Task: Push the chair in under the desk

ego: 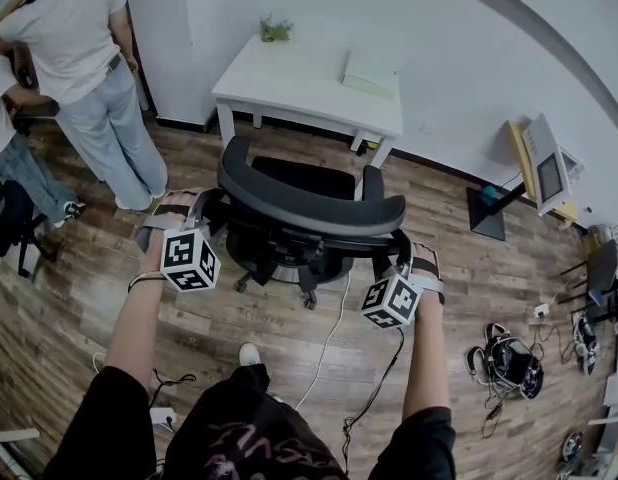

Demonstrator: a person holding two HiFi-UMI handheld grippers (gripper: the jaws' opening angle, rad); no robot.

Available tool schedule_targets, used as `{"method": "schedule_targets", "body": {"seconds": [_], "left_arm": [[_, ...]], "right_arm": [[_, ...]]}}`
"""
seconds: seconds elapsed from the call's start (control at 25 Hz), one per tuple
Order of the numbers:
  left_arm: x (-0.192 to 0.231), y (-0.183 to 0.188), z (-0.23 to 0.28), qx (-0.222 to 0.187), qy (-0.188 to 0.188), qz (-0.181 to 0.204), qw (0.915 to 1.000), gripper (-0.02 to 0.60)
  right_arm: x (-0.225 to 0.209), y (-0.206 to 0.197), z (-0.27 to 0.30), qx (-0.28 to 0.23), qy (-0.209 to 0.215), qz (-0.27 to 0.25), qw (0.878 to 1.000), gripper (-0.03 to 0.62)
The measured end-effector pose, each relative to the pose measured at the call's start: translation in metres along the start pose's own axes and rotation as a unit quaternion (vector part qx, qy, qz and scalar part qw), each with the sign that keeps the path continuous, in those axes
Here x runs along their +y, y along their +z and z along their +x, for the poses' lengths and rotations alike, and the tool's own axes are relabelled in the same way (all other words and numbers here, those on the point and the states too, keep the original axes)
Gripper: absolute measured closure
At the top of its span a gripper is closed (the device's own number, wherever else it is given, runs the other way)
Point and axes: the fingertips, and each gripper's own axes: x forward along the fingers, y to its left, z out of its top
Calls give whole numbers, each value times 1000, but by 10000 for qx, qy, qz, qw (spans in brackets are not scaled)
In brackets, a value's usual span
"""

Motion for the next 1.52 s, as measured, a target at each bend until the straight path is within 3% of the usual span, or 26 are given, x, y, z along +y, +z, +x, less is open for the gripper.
{"method": "schedule_targets", "body": {"seconds": [0.8,1.32,1.52], "left_arm": [[98,-41,97,-121,2,100,9999,354],[112,-51,124,35,161,115,9998,354],[159,-65,170,97,86,73,9999,353]], "right_arm": [[-54,43,114,122,-106,122,9998,361],[-60,47,146,-53,-126,183,9997,355],[-93,64,203,-7,-47,172,9998,355]]}}
